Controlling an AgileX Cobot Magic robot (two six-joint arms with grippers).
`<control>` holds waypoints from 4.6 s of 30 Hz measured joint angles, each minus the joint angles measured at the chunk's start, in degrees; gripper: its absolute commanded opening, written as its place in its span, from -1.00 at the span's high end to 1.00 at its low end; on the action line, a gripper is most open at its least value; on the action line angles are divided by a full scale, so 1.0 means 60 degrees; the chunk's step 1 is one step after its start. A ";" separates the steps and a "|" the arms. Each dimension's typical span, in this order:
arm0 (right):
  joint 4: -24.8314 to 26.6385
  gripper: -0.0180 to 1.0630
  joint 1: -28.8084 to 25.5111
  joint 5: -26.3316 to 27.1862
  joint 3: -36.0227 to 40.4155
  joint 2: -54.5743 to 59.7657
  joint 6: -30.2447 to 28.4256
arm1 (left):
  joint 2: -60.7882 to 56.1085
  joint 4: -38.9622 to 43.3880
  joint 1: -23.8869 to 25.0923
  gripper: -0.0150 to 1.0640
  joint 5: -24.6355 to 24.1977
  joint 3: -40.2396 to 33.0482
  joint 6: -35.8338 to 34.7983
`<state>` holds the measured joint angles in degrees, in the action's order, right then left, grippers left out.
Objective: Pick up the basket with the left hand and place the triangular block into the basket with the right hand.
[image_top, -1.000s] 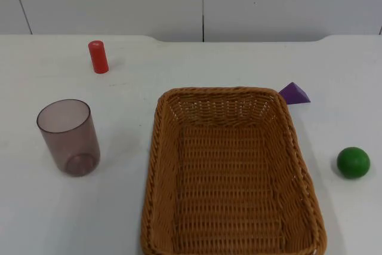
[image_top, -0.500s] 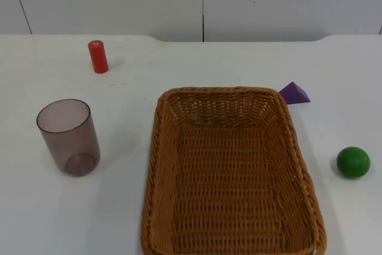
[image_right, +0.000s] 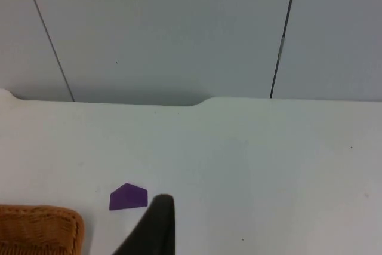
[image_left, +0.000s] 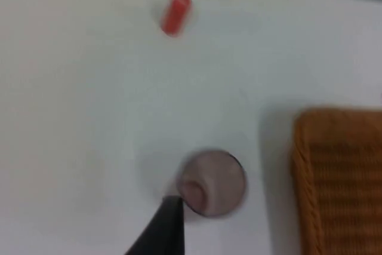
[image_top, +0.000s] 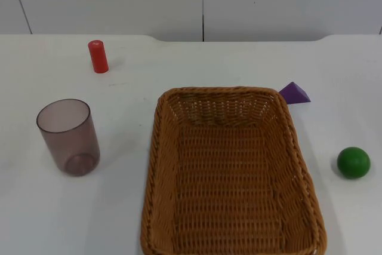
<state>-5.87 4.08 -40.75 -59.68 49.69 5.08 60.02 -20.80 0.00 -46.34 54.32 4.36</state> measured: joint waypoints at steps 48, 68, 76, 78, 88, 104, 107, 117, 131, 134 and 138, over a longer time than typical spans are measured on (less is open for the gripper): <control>0.0018 -0.97 0.0000 0.0470 -0.0025 0.0005 0.0129 | 0.7692 -0.3231 -0.4175 -0.97 0.4144 -0.0474 0.0961; -0.0001 -0.97 0.0000 0.0454 -0.0025 0.0005 0.0055 | 0.9140 -0.3386 -0.4622 -0.97 0.4878 0.0164 0.0601; -0.0001 -0.97 0.0000 0.0431 -0.0025 0.0005 0.0041 | 0.9461 -0.3386 -0.4622 -0.72 0.4482 0.0604 0.0601; -0.0001 -0.97 0.0000 0.0431 -0.0025 0.0005 -0.0002 | 0.9532 -0.3336 -0.4656 -0.57 0.4305 0.0613 0.0601; -0.0124 -0.97 0.0000 0.0431 -0.0025 0.0005 -0.0017 | 0.9611 -0.3085 -0.4939 0.72 0.4173 0.0628 0.0522; -0.0187 -0.97 0.0000 0.0431 -0.0025 0.0005 -0.0017 | 0.8520 -0.3101 -0.4939 0.98 0.3364 0.0668 0.0218; -0.0187 -0.97 0.0000 0.0448 -0.0025 0.0005 -0.0017 | 0.7642 -0.3101 -0.4917 0.98 0.3345 0.0668 0.0002; -0.0187 -0.97 0.0000 0.0448 -0.0025 0.0005 -0.0017 | 0.7015 -0.3019 -0.3487 0.98 0.1295 0.2243 -0.0282; 0.0353 -0.97 0.0000 0.0227 -0.0045 0.1053 -0.3002 | 0.7015 0.0346 -0.1605 0.98 -0.0794 0.4191 -0.2778; 0.0890 -0.97 0.0000 0.0428 -0.0045 0.1903 -0.3853 | 0.7015 0.0365 -0.1598 0.98 -0.0979 0.4204 -0.2786; 0.2468 -0.97 0.0000 0.1189 -0.0155 0.4111 -0.6019 | 0.7015 0.0107 -0.1598 0.98 -0.1115 0.4204 -0.2794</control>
<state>8.93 4.08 -33.61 -60.61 74.36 -31.03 102.11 -20.15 -9.59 -53.03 79.54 -12.40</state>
